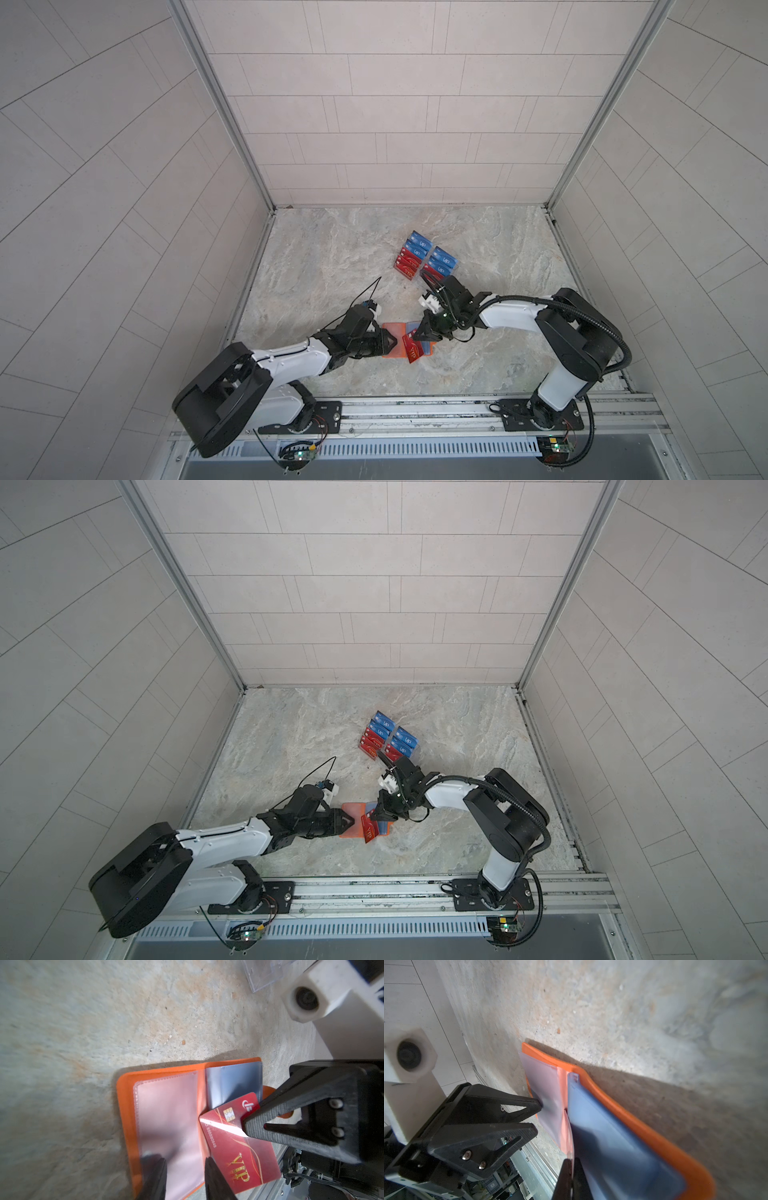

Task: Put the credit cards into the card holder

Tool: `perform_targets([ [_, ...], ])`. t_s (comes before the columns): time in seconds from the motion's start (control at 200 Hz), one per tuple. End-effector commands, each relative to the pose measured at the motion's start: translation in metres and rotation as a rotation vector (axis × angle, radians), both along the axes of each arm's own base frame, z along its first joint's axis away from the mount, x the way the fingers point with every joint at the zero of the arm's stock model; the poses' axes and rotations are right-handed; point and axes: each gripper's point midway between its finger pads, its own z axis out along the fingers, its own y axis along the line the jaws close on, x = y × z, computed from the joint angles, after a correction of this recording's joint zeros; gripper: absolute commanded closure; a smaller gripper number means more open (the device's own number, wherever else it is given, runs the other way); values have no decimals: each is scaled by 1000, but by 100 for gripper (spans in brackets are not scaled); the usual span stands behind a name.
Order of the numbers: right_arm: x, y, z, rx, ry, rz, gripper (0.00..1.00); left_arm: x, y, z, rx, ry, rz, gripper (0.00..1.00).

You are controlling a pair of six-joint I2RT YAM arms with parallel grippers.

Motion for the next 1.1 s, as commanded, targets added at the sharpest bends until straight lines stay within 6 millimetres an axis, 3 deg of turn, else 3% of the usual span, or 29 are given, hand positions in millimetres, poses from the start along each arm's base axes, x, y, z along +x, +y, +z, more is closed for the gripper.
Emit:
perform_targets([
  [0.0,-9,-5,-1,-35,21,7,100,-10,11,-15,58,41,4,64],
  [1.096,18,10,-11,-5,-51,-46,100,-11,13,-14,60,42,10,64],
])
